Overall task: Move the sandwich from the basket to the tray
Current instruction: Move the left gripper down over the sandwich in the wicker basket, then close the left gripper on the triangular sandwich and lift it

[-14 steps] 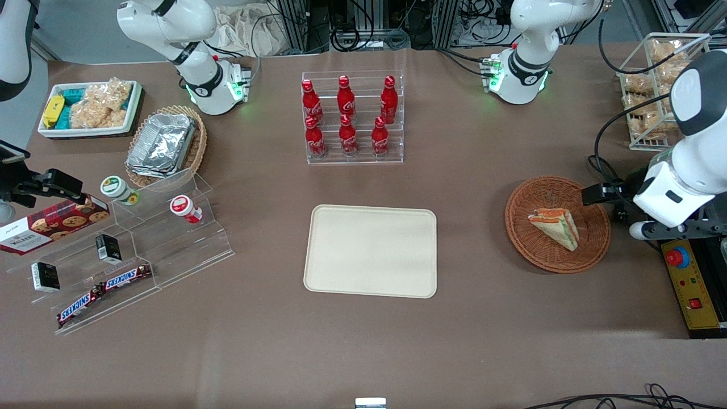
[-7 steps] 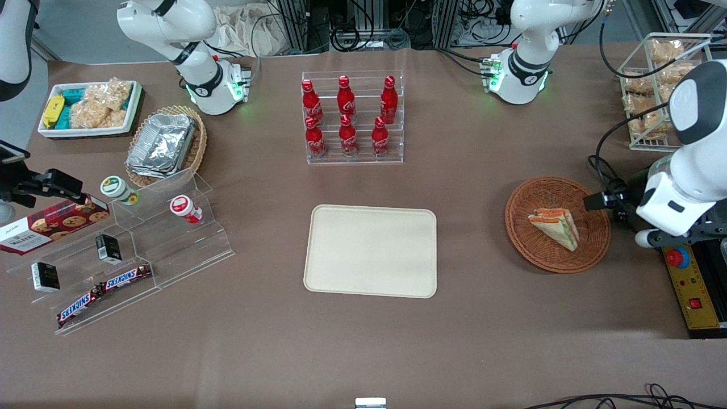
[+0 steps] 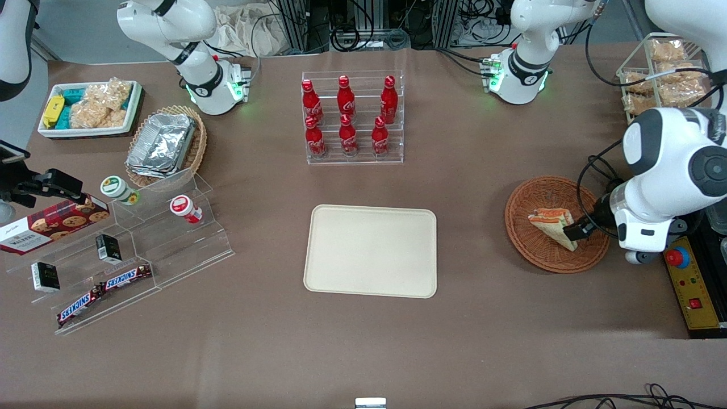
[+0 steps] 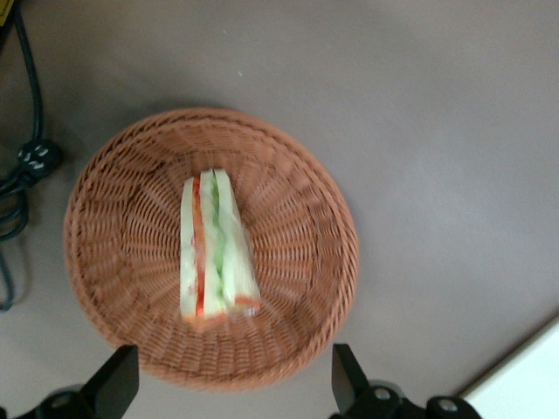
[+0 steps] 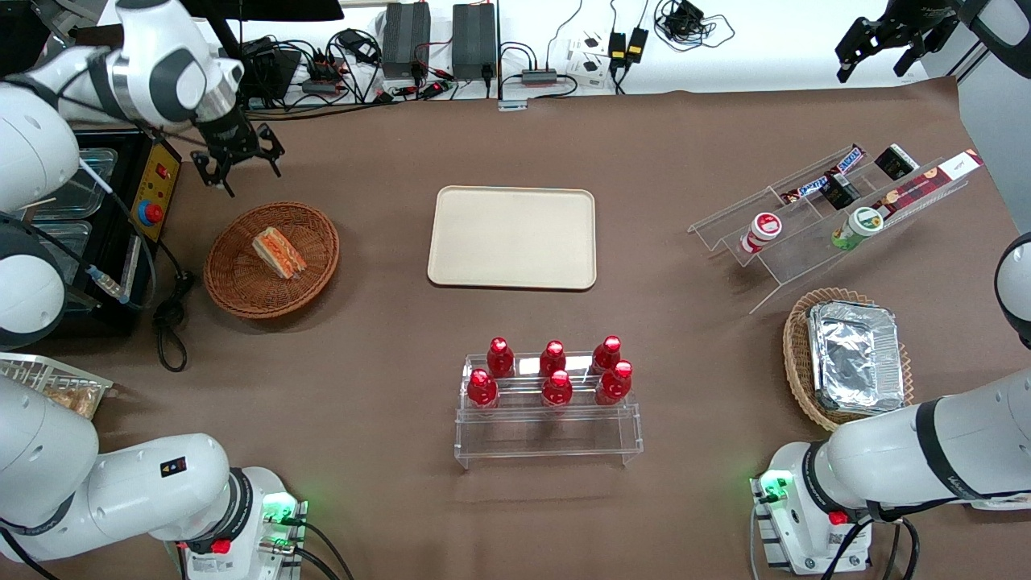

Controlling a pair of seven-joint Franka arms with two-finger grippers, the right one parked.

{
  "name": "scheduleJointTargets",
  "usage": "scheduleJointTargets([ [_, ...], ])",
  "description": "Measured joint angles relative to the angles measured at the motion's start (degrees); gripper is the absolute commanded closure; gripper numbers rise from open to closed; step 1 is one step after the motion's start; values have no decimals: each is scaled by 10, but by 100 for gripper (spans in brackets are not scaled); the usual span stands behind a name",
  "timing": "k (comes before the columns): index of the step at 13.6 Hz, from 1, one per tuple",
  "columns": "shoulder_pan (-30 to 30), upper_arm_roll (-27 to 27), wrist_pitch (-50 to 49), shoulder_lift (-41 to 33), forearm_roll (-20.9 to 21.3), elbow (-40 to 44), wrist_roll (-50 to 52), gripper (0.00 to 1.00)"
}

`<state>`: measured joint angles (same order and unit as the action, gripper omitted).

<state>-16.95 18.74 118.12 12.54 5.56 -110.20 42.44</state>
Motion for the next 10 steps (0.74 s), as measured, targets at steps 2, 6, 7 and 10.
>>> scheduleJointTargets([
  [2, -24, -3, 47, -1, 0, -55, 1, 1],
  [6, -40, -11, 139, -2, 0, -125, 17, 1],
  [7, -40, -12, 156, -2, 0, -139, 25, 1],
  [10, -40, -9, 170, 2, 0, -154, 64, 1],
])
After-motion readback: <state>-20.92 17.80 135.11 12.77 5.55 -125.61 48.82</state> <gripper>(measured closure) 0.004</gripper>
